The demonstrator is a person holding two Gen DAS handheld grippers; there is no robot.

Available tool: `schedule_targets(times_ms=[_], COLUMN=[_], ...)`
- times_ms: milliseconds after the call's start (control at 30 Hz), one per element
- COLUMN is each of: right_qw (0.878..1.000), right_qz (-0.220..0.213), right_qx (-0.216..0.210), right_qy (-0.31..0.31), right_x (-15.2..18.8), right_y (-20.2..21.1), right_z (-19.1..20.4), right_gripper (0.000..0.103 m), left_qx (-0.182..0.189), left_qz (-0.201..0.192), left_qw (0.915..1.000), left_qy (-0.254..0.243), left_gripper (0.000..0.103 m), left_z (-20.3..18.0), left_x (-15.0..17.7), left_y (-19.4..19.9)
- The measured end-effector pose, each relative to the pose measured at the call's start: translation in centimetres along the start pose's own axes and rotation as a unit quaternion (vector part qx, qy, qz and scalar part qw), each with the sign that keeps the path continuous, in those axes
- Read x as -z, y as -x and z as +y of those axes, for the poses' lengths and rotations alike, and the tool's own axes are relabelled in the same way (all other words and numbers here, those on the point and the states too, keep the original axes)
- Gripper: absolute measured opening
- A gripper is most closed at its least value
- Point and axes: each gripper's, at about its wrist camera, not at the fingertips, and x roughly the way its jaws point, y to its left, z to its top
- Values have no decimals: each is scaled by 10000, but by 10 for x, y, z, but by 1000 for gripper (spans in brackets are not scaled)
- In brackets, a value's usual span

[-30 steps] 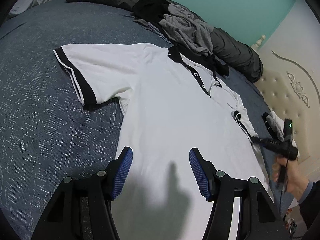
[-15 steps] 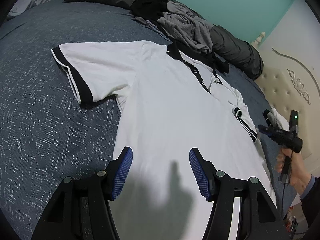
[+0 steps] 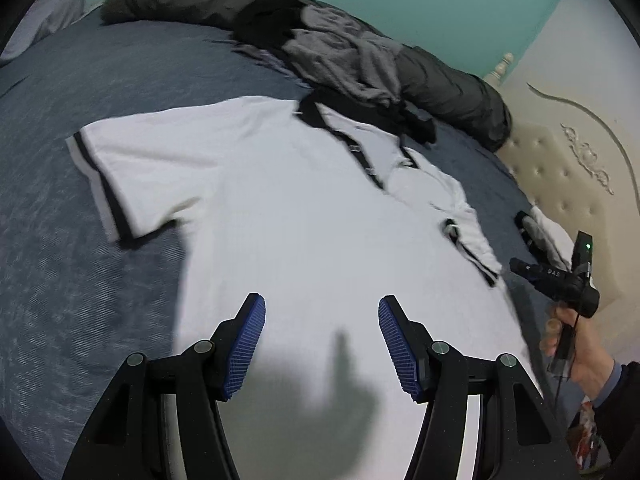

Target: Fold clothes

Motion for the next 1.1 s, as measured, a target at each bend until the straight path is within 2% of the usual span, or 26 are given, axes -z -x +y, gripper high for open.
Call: schedule_targets(times_ms=[133, 267, 400, 567, 733, 800, 833, 900, 1100], right_qw=[9999, 9998, 9994, 9986, 9977, 9974, 9969, 9957, 9931], right_qz=[-102, -89, -35, 254, 547, 637, 721, 883, 1016], right_qx=[9, -19, -179, -335, -317, -237, -222, -242, -384], right_qy=[34, 172, 297, 322, 260, 244, 213, 121, -448], right_x=[-6, -16, -34, -66, -103, -117, -124, -133, -144], right_y=[13, 8, -5, -34, -70, -84, -92, -107, -137], right_z=[-12, -15, -11, -7, 1, 6, 9, 14, 17], right_gripper=[12, 12, 12, 12, 15, 20, 24, 25, 25], left_qx=[149, 407, 449, 426, 579, 648, 678, 741, 928], left_qz=[202, 475, 678, 769, 795, 835, 855, 894, 881], left_qw=[9995, 9977, 9960, 9951, 9942, 9931, 9928, 9922, 9905], left_qy=[-179, -245, -366, -443, -444, -499, -495, -463, -510], left_gripper=[63, 63, 63, 63, 62, 46, 42, 28, 8], left_z=[-40, -82, -116, -135, -135, -134, -133, -129, -124], left_x=[-18, -38, -54, -64, -70, -69, -69, -68, -67], left_y=[-28, -74, -124, -162, -180, -185, -187, -191, -192])
